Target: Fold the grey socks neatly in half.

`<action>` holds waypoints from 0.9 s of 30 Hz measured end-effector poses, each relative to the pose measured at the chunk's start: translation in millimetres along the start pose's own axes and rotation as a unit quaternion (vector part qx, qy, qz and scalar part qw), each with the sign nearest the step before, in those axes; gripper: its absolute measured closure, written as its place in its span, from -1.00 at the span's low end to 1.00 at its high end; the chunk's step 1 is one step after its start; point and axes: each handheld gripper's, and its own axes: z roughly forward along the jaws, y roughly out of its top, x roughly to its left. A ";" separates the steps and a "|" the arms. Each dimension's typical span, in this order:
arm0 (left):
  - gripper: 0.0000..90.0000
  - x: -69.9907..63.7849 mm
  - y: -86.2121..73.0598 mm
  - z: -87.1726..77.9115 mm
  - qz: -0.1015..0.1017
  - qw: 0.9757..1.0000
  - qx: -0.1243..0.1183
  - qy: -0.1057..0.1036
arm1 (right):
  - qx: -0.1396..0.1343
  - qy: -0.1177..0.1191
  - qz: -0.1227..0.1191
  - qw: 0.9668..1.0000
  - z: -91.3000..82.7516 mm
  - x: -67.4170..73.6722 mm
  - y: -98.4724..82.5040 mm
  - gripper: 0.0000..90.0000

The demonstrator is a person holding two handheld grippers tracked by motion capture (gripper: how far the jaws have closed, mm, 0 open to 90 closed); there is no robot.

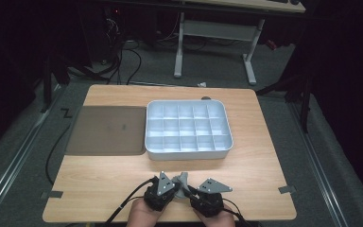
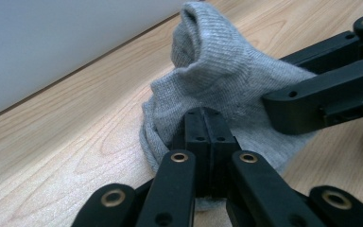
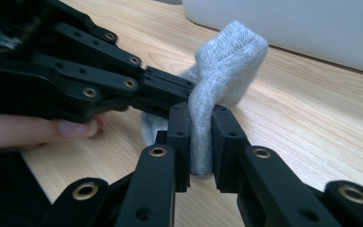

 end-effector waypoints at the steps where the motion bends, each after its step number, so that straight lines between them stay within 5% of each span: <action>1: 1.00 -0.2 0.0 0.1 0.000 1.000 0.000 0.001 | -0.001 0.003 0.000 1.000 -0.2 0.2 0.1 0.77; 8: 1.00 0.3 0.2 0.2 -0.001 1.000 0.001 -0.001 | -0.030 0.020 0.012 0.999 -13.5 -9.7 5.7 0.60; 12: 1.00 0.5 0.2 0.3 -0.002 1.000 0.001 -0.002 | -0.044 -0.001 0.020 0.999 -22.4 -24.3 7.8 0.74; 16: 1.00 0.7 0.2 0.4 -0.002 1.000 0.001 -0.002 | -0.014 -0.034 0.030 0.999 -14.1 -35.5 4.0 0.95; 20: 1.00 0.4 0.3 0.3 -0.002 1.000 0.001 -0.001 | 0.024 -0.037 0.018 0.999 2.7 -32.2 -1.3 0.98; 27: 1.00 -1.6 0.4 0.7 0.000 1.000 0.000 0.002 | 0.008 -0.017 0.001 1.000 7.2 -15.1 2.6 0.96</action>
